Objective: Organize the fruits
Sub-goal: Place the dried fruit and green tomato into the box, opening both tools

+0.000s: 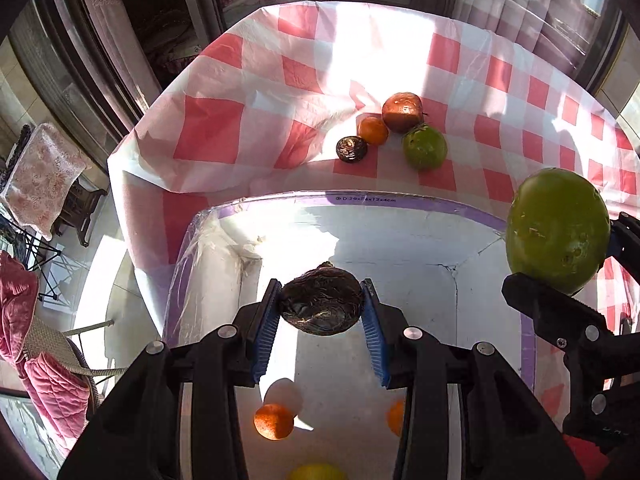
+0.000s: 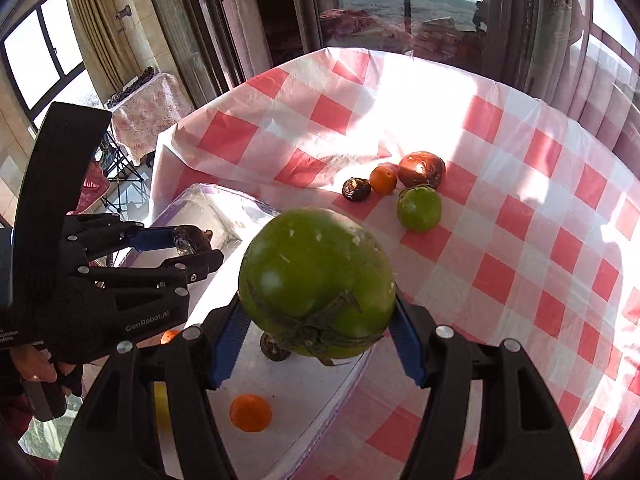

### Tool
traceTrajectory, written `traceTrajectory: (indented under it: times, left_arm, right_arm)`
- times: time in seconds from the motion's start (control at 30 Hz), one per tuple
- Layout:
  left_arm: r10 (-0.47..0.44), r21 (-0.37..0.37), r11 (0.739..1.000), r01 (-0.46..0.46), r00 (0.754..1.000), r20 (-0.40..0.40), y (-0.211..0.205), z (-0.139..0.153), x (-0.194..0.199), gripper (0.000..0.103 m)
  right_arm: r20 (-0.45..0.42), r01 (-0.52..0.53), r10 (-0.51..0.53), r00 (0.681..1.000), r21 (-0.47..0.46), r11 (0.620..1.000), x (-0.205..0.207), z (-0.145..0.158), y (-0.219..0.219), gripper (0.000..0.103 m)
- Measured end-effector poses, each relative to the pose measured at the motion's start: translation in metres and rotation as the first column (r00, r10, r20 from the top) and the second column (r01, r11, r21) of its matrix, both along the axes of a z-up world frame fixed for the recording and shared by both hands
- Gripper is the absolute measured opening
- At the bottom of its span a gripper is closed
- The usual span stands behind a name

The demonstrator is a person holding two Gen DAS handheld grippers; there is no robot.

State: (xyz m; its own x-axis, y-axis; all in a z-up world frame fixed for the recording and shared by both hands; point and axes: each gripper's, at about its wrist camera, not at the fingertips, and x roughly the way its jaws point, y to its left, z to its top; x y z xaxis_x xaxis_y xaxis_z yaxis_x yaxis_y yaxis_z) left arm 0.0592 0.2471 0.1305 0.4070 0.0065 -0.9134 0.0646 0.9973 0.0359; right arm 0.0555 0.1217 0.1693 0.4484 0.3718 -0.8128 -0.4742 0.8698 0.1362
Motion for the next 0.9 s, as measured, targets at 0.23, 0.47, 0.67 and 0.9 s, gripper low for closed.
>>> traceTrajectory:
  times: [0.23, 0.47, 0.67, 0.9]
  left_arm:
    - [0.09, -0.025, 0.995, -0.092, 0.992, -0.086, 0.041, -0.042, -0.034, 0.038]
    - [0.112, -0.019, 0.993, -0.115, 0.987, -0.113, 0.057, -0.063, -0.057, 0.038]
    - [0.077, 0.0, 0.997, -0.078, 0.988, -0.132, 0.048, -0.073, -0.069, 0.038]
    - [0.054, 0.021, 0.998, -0.052, 0.987, -0.151, 0.043, -0.083, -0.074, 0.038]
  right_arm:
    - [-0.067, -0.151, 0.145, 0.987, -0.084, 0.985, -0.023, -0.023, 0.042, 0.065]
    - [-0.107, -0.289, 0.272, 0.956, -0.193, 0.938, -0.045, -0.045, 0.071, 0.065]
    - [-0.174, -0.369, 0.331, 0.928, -0.286, 0.885, -0.059, -0.071, 0.085, 0.065]
    - [-0.259, -0.435, 0.36, 0.896, -0.358, 0.826, -0.075, -0.102, 0.086, 0.064]
